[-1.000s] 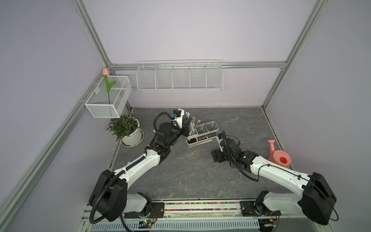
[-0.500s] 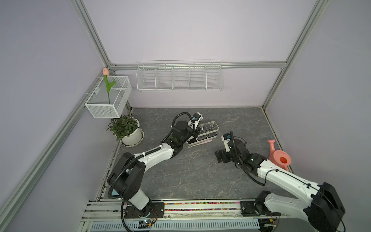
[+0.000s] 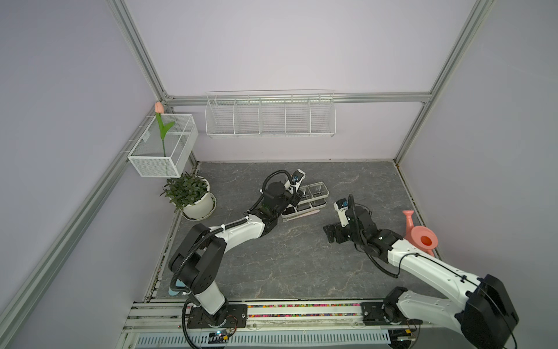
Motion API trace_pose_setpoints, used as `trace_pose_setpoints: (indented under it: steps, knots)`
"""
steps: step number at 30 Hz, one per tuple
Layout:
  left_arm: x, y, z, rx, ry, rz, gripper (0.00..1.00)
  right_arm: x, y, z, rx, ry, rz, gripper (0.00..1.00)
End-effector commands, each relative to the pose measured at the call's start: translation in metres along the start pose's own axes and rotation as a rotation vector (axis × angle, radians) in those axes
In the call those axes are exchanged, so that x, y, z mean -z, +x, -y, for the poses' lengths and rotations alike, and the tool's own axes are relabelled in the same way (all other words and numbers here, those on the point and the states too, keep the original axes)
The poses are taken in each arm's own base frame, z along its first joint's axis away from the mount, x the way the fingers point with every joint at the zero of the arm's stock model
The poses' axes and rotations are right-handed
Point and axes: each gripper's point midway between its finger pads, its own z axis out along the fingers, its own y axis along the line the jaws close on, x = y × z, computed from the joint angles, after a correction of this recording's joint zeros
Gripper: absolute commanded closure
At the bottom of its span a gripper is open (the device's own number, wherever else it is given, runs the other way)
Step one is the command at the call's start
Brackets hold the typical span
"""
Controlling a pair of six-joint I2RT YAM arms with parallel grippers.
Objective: Place the toothbrush into the toothbrush holder
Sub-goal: Place the toothbrush in the toothbrush holder.
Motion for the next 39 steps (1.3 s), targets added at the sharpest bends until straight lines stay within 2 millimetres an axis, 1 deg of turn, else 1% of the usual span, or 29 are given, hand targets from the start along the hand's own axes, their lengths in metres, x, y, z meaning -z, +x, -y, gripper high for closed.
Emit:
trace_pose_setpoints:
  steps: [1,14,36,38,39]
  knots:
    - [-0.003,-0.002,-0.002,0.012,-0.025,0.034,1.0,-0.004,0.006,0.003,0.008,-0.002,-0.008,0.03]
    - [0.0,0.006,-0.005,0.069,-0.057,0.046,1.0,0.002,0.006,0.01,0.004,0.01,-0.009,0.03]
    - [0.0,0.041,0.001,0.127,-0.06,-0.02,1.0,0.007,0.011,0.014,0.002,0.008,-0.016,0.03]
    - [0.001,0.043,0.001,0.132,-0.063,-0.019,0.96,0.008,0.011,0.013,0.004,0.005,-0.015,0.03]
    - [0.001,0.044,0.001,0.134,-0.062,-0.019,0.91,0.008,0.01,0.014,0.003,0.005,-0.015,0.03]
